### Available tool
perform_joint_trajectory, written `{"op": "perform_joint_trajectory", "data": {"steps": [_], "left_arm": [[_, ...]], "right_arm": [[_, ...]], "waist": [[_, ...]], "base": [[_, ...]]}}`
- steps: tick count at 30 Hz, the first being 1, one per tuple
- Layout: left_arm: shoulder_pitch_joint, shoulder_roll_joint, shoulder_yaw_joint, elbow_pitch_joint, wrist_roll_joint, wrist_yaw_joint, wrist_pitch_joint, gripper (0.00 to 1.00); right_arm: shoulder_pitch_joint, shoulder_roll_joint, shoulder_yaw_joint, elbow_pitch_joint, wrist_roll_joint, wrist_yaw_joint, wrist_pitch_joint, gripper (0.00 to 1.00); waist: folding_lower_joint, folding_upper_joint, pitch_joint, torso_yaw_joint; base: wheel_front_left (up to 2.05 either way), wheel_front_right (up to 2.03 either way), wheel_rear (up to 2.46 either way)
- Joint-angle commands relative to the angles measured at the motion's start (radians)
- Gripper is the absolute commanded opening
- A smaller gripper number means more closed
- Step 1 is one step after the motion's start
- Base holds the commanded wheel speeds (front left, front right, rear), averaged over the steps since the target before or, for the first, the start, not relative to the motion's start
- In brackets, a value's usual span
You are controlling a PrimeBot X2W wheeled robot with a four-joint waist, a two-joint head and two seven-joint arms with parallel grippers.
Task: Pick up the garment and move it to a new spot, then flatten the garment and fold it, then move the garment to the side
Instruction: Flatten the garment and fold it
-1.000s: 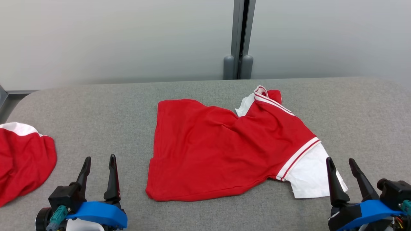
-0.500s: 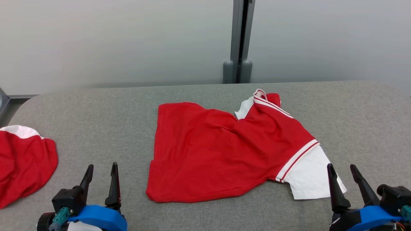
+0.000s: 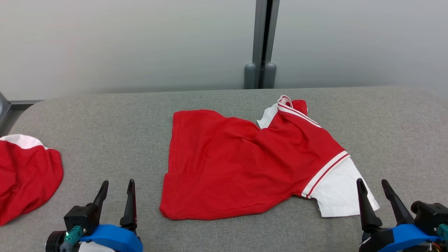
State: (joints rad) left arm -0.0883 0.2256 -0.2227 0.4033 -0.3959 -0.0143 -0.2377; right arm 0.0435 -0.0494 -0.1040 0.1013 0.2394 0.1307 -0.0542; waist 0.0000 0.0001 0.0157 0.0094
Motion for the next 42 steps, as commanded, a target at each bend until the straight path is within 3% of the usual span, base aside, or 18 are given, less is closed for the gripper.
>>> {"op": "perform_joint_trajectory", "data": {"steps": [1, 11, 20, 32, 33, 35, 36, 42], "left_arm": [[-0.013, 0.007, -0.006, -0.004, 0.007, 0.0, 0.007, 1.0], [-0.006, -0.038, -0.082, 0.052, -0.017, -0.034, 0.126, 1.0], [-0.053, -0.078, -0.111, 0.181, -0.029, -0.018, 0.195, 1.0], [-0.102, -0.092, -0.122, 0.296, -0.04, 0.009, 0.269, 1.0], [-0.103, -0.093, -0.125, 0.302, -0.043, 0.004, 0.276, 0.54], [-0.107, -0.094, -0.133, 0.308, -0.044, -0.008, 0.276, 0.12], [-0.109, -0.095, -0.136, 0.31, -0.045, -0.014, 0.272, 0.0], [-0.114, -0.096, -0.143, 0.317, -0.05, -0.021, 0.258, 0.0]], "right_arm": [[-0.005, -0.002, 0.0, 0.001, 0.008, 0.0, 0.001, 1.0], [-0.03, -0.002, -0.041, 0.056, -0.009, 0.0, 0.098, 1.0], [-0.107, -0.002, -0.101, 0.146, -0.072, 0.0, 0.216, 1.0], [-0.202, -0.002, -0.148, 0.295, -0.137, 0.0, 0.257, 1.0], [-0.207, -0.002, -0.151, 0.306, -0.139, 0.0, 0.26, 1.0], [-0.214, -0.002, -0.151, 0.324, -0.14, 0.0, 0.256, 1.0], [-0.216, -0.002, -0.153, 0.332, -0.141, 0.0, 0.253, 1.0], [-0.241, -0.002, -0.169, 0.381, -0.155, 0.0, 0.237, 1.0]], "waist": [[0.0, -0.0001, 0.0, 0.0], [0.0, -0.0001, 0.021, -0.013], [0.0, -0.0001, 0.056, -0.031], [0.0, -0.0001, 0.103, -0.044], [0.0, -0.0001, 0.106, -0.044], [0.0, -0.0001, 0.111, -0.042], [0.0, -0.0001, 0.114, -0.041], [0.0, -0.0001, 0.12, -0.037]], "base": [[0.0, 0.0, 0.0], [0.0, 0.0, 0.0], [0.0, 0.0, 0.0], [0.0, 0.0, 0.0], [0.0, 0.0, 0.0], [0.0, 0.0, 0.0], [0.0, 0.0, 0.0], [0.0, 0.0, 0.0]]}}
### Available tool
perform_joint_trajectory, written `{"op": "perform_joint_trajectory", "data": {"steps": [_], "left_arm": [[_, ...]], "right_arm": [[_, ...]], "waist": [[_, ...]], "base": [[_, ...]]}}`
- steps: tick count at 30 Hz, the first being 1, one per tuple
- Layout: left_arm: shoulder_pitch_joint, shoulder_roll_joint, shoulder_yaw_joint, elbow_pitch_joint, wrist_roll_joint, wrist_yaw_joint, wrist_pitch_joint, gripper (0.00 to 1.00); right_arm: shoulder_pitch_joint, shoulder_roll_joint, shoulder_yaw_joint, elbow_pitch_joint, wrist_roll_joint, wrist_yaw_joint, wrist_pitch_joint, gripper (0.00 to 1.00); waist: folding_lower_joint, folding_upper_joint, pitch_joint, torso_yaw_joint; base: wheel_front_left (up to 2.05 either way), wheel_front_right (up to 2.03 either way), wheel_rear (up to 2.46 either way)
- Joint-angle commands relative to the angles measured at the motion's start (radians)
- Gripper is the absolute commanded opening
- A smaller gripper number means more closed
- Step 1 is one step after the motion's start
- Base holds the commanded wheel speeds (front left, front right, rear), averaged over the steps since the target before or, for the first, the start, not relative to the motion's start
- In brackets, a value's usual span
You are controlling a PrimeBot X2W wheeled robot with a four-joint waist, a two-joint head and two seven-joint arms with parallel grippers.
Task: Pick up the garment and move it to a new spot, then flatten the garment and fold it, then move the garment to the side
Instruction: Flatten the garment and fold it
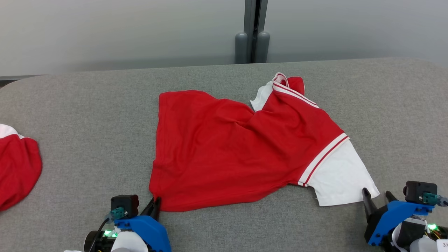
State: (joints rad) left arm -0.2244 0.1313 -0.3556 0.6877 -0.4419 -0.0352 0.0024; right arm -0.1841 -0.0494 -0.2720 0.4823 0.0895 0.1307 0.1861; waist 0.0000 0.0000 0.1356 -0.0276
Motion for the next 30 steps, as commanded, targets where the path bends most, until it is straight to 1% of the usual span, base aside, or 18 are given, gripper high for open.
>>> {"op": "perform_joint_trajectory", "data": {"steps": [1, 5, 9, 10, 11, 15, 19, 23, 29, 30], "left_arm": [[0.02, 0.0, -0.011, 0.033, -0.004, -0.001, 0.016, 0.0], [0.014, 0.003, -0.013, 0.032, -0.005, -0.003, 0.009, 0.0], [0.009, 0.006, -0.016, 0.033, -0.007, -0.006, 0.009, 0.0], [0.007, 0.006, -0.018, 0.033, -0.007, -0.005, 0.009, 0.0], [0.005, 0.006, -0.019, 0.032, -0.007, -0.005, 0.005, 0.0], [-0.002, 0.006, -0.014, 0.019, -0.013, -0.003, -0.025, 0.0], [-0.016, 0.001, 0.003, -0.023, -0.029, -0.01, -0.066, 0.0], [-0.008, -0.018, 0.046, -0.101, -0.099, -0.028, -0.095, 0.0], [0.017, -0.034, 0.108, -0.258, -0.205, -0.044, -0.098, 0.0], [0.021, -0.036, 0.113, -0.291, -0.221, -0.045, -0.093, 0.0]], "right_arm": [[-0.021, -0.002, -0.002, 0.007, -0.009, 0.0, -0.005, 1.0], [-0.055, -0.002, 0.006, 0.046, -0.028, 0.0, -0.013, 1.0], [-0.081, -0.002, 0.015, 0.113, -0.067, 0.0, 0.012, 1.0], [-0.085, -0.001, 0.019, 0.13, -0.075, 0.0, 0.016, 0.95], [-0.087, 0.001, 0.027, 0.146, -0.074, 0.0, 0.02, 0.0], [-0.089, 0.002, 0.038, 0.153, -0.049, 0.0, -0.008, 0.0], [-0.073, -0.001, 0.023, 0.077, -0.022, 0.0, -0.054, 0.0], [-0.046, -0.003, 0.004, -0.051, 0.018, 0.0, -0.062, 0.0], [0.003, -0.003, 0.008, -0.292, 0.181, 0.0, -0.026, 0.0], [0.014, -0.003, 0.01, -0.334, 0.19, 0.0, -0.019, 0.0]], "waist": [[0.0, 0.0, 0.001, 0.001], [0.0, 0.0, 0.008, 0.001], [0.0, 0.0, 0.016, 0.004], [0.0, 0.0, 0.018, 0.006], [0.0, 0.0, 0.019, 0.008], [0.0, 0.0, 0.019, 0.015], [0.0, 0.0, 0.015, 0.018], [0.0, 0.0, 0.003, 0.013], [0.0, 0.0, -0.014, 0.005], [0.0, 0.0, -0.016, 0.004]], "base": [[0.0, 0.0, 0.0], [0.0, 0.0, 0.0], [0.0, 0.0, 0.0], [0.0, 0.0, 0.0], [0.0, 0.0, 0.0], [0.0, 0.0, 0.0], [0.0, 0.0, 0.0], [0.0, 0.0, 0.0], [0.0, 0.0, 0.0], [0.0, 0.0, 0.0]]}}
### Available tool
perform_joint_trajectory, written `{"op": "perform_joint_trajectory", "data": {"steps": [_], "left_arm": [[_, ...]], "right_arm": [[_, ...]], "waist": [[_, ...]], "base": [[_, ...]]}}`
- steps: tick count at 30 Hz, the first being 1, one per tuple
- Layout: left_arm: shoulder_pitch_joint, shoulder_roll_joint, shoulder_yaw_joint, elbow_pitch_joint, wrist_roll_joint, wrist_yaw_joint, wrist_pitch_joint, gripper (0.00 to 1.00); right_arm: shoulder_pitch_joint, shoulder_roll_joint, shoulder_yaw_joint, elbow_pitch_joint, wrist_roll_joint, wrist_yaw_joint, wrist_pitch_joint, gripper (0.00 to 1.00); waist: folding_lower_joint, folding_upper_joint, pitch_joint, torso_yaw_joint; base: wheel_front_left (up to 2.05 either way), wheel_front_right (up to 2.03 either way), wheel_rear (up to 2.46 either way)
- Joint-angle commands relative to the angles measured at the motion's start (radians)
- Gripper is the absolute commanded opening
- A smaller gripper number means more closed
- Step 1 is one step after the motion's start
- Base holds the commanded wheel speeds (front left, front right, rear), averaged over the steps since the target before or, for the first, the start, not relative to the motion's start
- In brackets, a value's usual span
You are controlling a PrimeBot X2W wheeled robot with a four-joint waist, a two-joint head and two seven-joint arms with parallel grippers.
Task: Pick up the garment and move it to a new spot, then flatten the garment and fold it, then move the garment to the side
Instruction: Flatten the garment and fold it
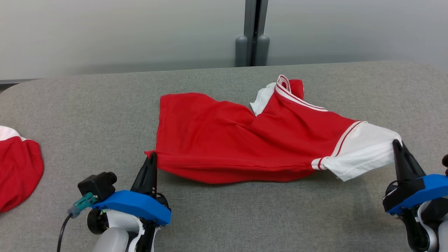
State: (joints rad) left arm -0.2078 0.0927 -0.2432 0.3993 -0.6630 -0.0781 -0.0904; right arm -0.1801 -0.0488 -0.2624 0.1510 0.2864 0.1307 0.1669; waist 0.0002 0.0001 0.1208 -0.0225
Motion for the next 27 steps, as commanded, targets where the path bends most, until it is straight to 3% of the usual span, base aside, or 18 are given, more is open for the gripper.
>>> {"op": "perform_joint_trajectory", "data": {"steps": [1, 10, 16, 21, 27], "left_arm": [[0.01, -0.001, 0.01, -0.037, -0.022, -0.003, 0.006, 0.0], [0.035, 0.005, 0.074, -0.42, -0.187, 0.011, 0.132, 0.0], [0.016, 0.052, 0.123, -0.681, -0.273, 0.052, 0.247, 0.0], [-0.042, 0.094, 0.158, -0.787, -0.316, 0.115, 0.345, 0.0], [-0.204, 0.135, 0.188, -0.723, -0.305, 0.157, 0.394, 0.0]], "right_arm": [[0.019, -0.003, 0.001, -0.046, 0.004, 0.0, 0.007, 0.0], [0.048, -0.003, -0.003, -0.421, 0.055, 0.0, 0.072, 0.0], [-0.026, -0.009, 0.029, -0.615, -0.015, 0.0, 0.143, 0.0], [-0.145, -0.058, 0.068, -0.62, -0.035, 0.0, 0.204, 0.0], [-0.368, -0.145, 0.139, -0.413, -0.025, 0.0, 0.238, 0.0]], "waist": [[-0.0002, -0.0001, -0.003, -0.002], [-0.0002, -0.0001, -0.005, -0.008], [-0.0002, -0.0001, 0.019, -0.037], [-0.0002, -0.0001, 0.067, -0.054], [-0.0002, -0.0001, 0.186, -0.073]], "base": [[0.0, 0.0, 0.0], [0.0, 0.0, 0.0], [0.0, 0.0, 0.0], [0.0, 0.0, 0.0], [0.0, 0.0, 0.0]]}}
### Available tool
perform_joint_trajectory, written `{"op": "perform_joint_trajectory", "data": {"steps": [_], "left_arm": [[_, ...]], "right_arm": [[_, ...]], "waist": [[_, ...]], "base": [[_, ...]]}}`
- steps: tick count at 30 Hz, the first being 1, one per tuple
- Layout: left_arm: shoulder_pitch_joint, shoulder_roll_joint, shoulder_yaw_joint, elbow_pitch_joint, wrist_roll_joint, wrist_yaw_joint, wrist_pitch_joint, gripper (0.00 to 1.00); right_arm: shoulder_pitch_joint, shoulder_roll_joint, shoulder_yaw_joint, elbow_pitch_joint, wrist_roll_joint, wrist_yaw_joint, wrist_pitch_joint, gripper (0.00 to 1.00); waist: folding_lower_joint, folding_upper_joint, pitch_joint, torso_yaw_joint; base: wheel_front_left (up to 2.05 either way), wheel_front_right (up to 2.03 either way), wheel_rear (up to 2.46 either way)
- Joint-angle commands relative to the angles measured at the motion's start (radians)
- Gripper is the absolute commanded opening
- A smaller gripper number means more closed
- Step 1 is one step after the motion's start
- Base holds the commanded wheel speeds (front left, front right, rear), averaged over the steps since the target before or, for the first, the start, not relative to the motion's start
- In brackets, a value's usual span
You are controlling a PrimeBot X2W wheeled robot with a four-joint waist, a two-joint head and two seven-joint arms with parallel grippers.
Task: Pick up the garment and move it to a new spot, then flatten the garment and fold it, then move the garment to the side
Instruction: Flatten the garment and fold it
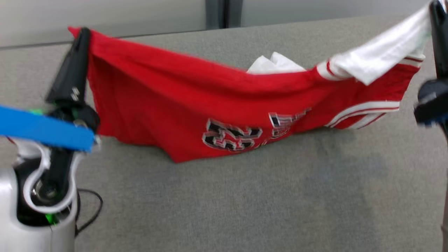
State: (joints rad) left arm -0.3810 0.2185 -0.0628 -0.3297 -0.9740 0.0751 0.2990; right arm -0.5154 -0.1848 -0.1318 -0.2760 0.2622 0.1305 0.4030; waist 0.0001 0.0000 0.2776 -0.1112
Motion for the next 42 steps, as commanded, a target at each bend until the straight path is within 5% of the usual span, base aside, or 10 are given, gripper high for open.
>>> {"op": "perform_joint_trajectory", "data": {"steps": [1, 9, 14, 20, 31, 42], "left_arm": [[-0.069, 0.017, 0.011, 0.036, 0.012, 0.005, 0.006, 0.0], [-0.378, 0.072, 0.067, 0.295, 0.065, 0.003, -0.043, 0.0], [-0.624, 0.094, 0.069, 0.448, 0.131, -0.031, -0.152, 0.0], [-0.789, 0.082, 0.07, 0.545, 0.171, -0.093, -0.291, 0.0], [-0.633, 0.049, 0.05, 0.685, 0.188, -0.163, -0.44, 0.0], [-0.18, -0.001, -0.04, 0.819, 0.232, -0.178, -0.512, 0.0]], "right_arm": [[-0.078, -0.02, 0.023, 0.064, 0.0, 0.0, -0.003, 0.0], [-0.465, -0.045, 0.162, 0.406, 0.0, 0.0, -0.108, 0.0], [-0.769, -0.037, 0.153, 0.607, -0.061, 0.0, -0.359, 0.0], [-0.907, -0.06, 0.128, 0.693, -0.115, 0.0, -0.596, 0.0], [-0.7, -0.093, 0.186, 0.797, -0.111, 0.0, -0.651, 0.0], [-0.206, -0.096, 0.173, 0.802, 0.027, 0.0, -0.458, 0.0]], "waist": [[-0.0001, 0.0, 0.051, 0.014], [-0.0001, 0.0, 0.177, -0.017], [-0.0001, 0.0, 0.224, -0.016], [-0.0001, 0.0, 0.23, -0.001], [-0.0001, 0.0, 0.251, -0.004], [-0.0001, 0.0, 0.117, 0.021]], "base": [[0.0, 0.0, 0.0], [0.0, 0.0, 0.0], [0.0, 0.0, 0.0], [0.0, 0.0, 0.0], [0.0, 0.0, 0.0], [0.0, 0.0, 0.0]]}}
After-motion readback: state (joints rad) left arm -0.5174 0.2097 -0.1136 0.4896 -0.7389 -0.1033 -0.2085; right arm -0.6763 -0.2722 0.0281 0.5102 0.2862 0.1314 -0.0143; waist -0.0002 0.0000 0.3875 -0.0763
